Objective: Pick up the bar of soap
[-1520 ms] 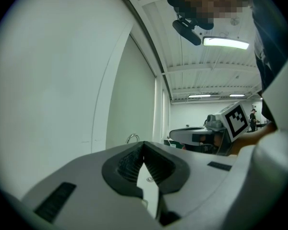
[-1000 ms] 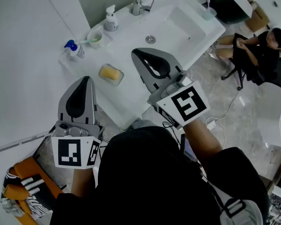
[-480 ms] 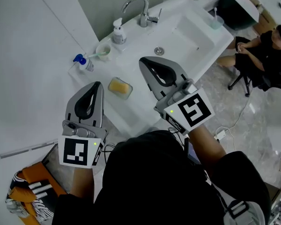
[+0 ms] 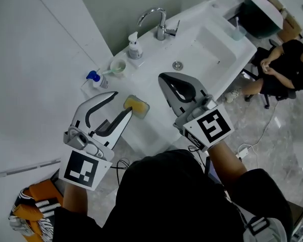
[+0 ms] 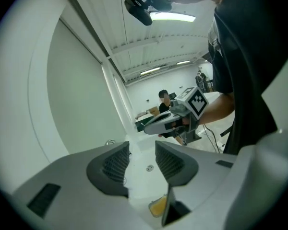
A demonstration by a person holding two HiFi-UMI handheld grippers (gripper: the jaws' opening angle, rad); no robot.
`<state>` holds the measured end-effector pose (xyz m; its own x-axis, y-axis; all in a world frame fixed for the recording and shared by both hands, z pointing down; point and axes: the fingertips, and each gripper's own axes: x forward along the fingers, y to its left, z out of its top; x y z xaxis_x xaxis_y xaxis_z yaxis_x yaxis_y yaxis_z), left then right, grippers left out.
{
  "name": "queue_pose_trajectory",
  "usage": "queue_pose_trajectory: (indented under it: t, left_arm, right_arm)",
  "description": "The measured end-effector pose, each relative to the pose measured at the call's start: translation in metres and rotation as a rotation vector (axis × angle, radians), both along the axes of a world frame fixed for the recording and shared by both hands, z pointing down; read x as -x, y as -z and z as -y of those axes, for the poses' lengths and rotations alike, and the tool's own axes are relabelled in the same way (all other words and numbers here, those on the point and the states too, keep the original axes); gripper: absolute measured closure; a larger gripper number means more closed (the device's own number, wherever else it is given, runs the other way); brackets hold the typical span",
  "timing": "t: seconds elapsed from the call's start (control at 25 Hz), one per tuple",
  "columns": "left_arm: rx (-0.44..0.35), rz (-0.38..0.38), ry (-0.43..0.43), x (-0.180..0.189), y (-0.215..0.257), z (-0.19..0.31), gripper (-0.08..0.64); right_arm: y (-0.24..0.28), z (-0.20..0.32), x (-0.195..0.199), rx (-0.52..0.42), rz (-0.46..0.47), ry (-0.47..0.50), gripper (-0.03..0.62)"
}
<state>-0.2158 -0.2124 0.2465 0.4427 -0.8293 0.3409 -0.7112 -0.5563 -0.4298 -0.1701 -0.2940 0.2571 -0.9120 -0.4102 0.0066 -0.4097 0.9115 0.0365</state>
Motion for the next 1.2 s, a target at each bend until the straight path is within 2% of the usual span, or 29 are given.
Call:
queue_pose_trajectory:
  t: [0.32,0.44,0.64,1.2]
  left_arm:
    - [0.099,0.043,-0.026,0.000,-0.030,0.015,0.399]
    - [0.169,0.041,-0.025,0.004,-0.057,0.021,0.399]
    - [0.258,0.163,-0.047,0.016,-0.109,0.030,0.400]
    - [0.474,0.215,-0.103,0.026,-0.207,0.047,0.399]
  right_arm:
    - [-0.002,0.015,-0.001,0.009,-0.006,-0.019,0.584]
    - [-0.006,0.019,-0.002,0.019,-0.017,-0.030,0.584]
    - [-0.011,0.020,-0.001,0.025,-0.019,-0.028,0.584]
    - [-0.013,0.022,-0.004,0.033,-0.003,-0.060,0.584]
